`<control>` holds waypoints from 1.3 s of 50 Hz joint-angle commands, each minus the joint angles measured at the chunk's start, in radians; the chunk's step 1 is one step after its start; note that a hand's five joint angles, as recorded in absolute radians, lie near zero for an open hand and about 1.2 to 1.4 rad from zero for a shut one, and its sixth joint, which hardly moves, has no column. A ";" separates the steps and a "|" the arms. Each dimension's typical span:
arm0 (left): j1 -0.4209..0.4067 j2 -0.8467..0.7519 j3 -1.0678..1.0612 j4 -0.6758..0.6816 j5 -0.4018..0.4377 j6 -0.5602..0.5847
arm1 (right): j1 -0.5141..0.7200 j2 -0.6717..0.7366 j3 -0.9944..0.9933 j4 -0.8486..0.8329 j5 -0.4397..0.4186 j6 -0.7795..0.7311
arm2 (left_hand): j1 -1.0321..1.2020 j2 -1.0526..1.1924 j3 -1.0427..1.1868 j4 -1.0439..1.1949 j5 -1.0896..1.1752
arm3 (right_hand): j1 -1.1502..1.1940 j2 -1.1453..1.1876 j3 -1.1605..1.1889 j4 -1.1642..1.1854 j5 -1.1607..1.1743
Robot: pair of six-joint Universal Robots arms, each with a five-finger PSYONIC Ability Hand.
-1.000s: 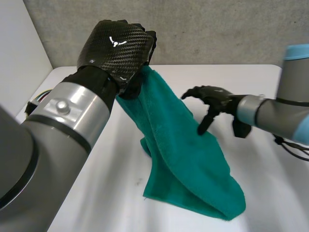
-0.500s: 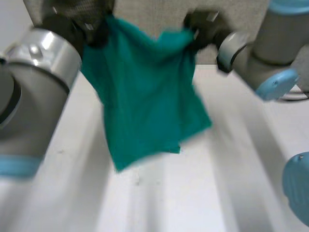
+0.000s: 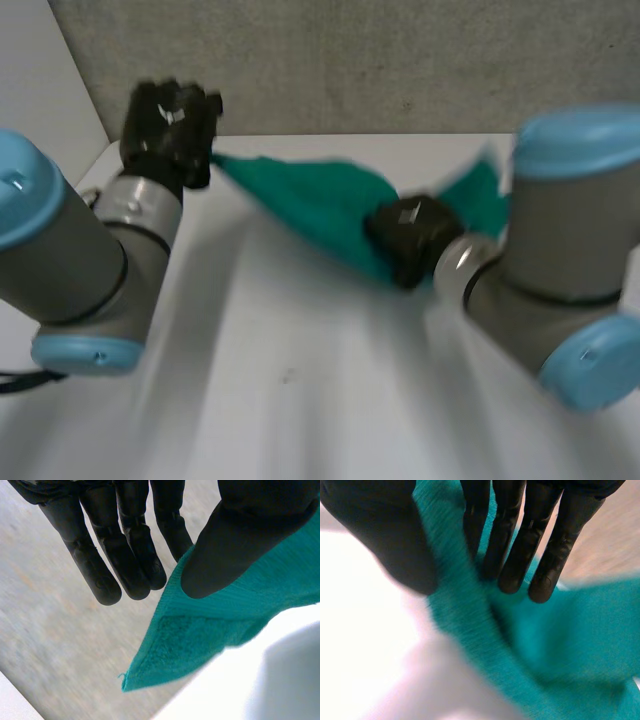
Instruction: Fold the towel.
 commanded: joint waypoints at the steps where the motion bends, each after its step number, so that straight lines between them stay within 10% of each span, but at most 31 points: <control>1: 0.002 -0.017 -0.058 0.002 0.001 -0.001 | 0.029 0.066 -0.006 0.004 0.033 0.002 | 0.265 0.196 0.203 0.201 0.244 | -0.384 -0.548 -0.551 -0.552 -0.553; 20: 0.019 0.077 -0.139 -0.005 0.003 -0.001 | -0.121 0.011 -0.166 0.131 0.058 -0.042 | 0.265 0.196 0.203 0.201 0.244 | -0.488 -0.652 -0.655 -0.656 -0.657; 37: 0.039 0.075 -0.161 0.002 0.004 -0.001 | -0.178 0.014 0.212 -0.138 -0.060 0.455 | 0.265 0.196 0.203 0.201 0.244 | -0.383 -0.546 -0.550 -0.550 -0.551; 45: 0.045 0.074 -0.162 0.002 0.004 -0.001 | -0.164 0.177 0.189 -0.229 -0.013 0.449 | 0.265 0.196 0.203 0.201 0.244 | -0.160 -0.323 -0.326 -0.327 -0.328; 52: 0.048 0.072 -0.164 0.002 0.003 -0.001 | -0.179 0.221 0.131 -0.258 0.107 0.381 | 0.265 0.196 0.203 0.201 0.244 | 0.605 0.441 0.438 0.437 0.436; 65: 0.125 0.086 -0.185 -0.016 0.003 0.005 | -0.293 -0.156 0.157 -0.125 0.041 0.024 | 0.265 0.196 0.203 0.201 0.244 | 0.606 0.442 0.439 0.438 0.437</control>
